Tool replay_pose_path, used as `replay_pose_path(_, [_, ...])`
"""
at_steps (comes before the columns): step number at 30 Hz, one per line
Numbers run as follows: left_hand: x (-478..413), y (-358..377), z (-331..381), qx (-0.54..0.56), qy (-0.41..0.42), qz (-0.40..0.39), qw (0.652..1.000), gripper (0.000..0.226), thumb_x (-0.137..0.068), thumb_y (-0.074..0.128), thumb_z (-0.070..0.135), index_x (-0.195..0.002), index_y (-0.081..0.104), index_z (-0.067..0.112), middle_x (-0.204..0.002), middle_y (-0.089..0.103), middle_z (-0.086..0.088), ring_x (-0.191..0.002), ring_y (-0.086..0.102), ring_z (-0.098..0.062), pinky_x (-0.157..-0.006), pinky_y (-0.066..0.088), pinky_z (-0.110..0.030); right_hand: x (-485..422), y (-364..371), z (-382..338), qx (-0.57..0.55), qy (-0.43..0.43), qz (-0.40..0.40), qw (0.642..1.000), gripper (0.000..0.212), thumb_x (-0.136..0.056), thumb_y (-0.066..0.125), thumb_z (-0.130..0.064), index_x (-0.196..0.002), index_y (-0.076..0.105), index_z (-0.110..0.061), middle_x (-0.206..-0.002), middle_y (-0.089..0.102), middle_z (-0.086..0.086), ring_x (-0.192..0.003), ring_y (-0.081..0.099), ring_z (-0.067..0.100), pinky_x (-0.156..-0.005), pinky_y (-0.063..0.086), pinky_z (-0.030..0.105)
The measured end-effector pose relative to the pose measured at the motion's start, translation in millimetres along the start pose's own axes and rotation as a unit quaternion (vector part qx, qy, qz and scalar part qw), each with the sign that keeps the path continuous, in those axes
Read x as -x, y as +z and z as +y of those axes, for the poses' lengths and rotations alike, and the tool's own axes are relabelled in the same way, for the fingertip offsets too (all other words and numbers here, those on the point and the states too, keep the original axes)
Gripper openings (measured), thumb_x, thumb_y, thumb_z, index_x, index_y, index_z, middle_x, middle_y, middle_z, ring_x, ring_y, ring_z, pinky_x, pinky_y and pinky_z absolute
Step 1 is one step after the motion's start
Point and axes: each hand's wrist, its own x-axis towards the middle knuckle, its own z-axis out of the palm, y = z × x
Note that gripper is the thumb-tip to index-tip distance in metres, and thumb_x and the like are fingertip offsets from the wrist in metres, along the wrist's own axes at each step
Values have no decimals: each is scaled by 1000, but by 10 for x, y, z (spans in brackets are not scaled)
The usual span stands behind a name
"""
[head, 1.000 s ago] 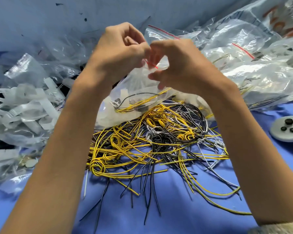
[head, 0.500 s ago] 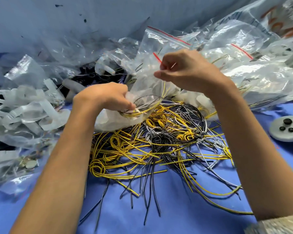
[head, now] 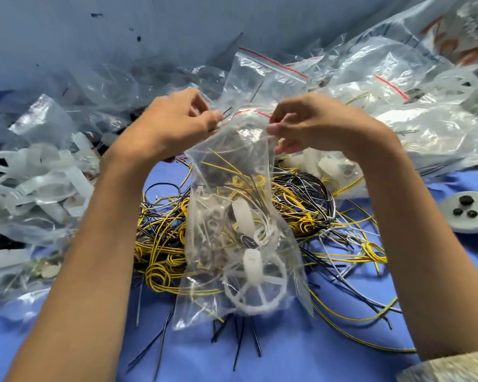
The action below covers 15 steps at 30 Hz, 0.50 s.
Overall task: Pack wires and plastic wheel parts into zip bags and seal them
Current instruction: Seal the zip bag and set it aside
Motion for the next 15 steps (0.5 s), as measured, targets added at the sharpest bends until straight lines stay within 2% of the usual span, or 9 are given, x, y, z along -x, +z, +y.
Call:
replay_pose_path(3, [1, 38, -178, 103, -17, -144, 984, 45, -90, 49, 49, -100, 61, 8, -83, 52, -4, -80, 45, -17, -76, 38, -34, 20, 3, -10, -17, -17, -10, 1000, 15, -93, 57, -23, -79, 61, -19, -85, 70, 7, -75, 70, 13, -63, 51, 17])
replay_pose_path(5, [43, 35, -255, 105, -18, -203, 973, 38, -94, 46, 42, -102, 64, 9, -84, 50, -4, -83, 42, -16, -79, 37, -34, 22, 4, -22, -17, -20, -3, 1000, 19, -94, 56, -23, -77, 62, -18, -81, 69, 5, -70, 66, 8, -59, 48, 12])
replay_pose_path(7, [18, 16, -338, 89, -36, -187, 978, 27, -96, 47, 37, -97, 65, 18, -88, 57, -3, -86, 47, -16, -82, 41, -34, 16, 2, -27, -18, -18, 2, 1000, 21, -95, 54, -23, -76, 61, -17, -77, 67, 1, -66, 63, 4, -58, 47, 11])
replay_pose_path(9, [11, -5, -368, 68, -71, -142, 985, 25, -96, 47, 39, -86, 62, 21, -91, 61, -5, -86, 52, -16, -79, 41, -31, 6, -1, -18, -19, -20, 12, 1000, 23, -96, 53, -22, -75, 60, -17, -73, 65, -2, -60, 61, -1, -57, 47, 11])
replay_pose_path(12, [43, -9, -358, 136, -102, -162, 972, 29, -96, 48, 34, -77, 57, 14, -71, 67, 1, -65, 62, -7, -71, 42, -24, -1, -7, -2, -26, -21, 27, 999, 23, -96, 53, -20, -75, 60, -17, -70, 63, -4, -56, 58, -3, -57, 48, 10])
replay_pose_path(15, [86, -18, -333, 151, -87, -162, 971, 28, -95, 51, 25, -72, 55, 10, -62, 66, 2, -50, 59, 1, -66, 45, -18, -9, -21, 33, -14, -15, 28, 999, 22, -95, 53, -21, -74, 58, -17, -69, 61, -5, -58, 57, 0, -62, 49, 16])
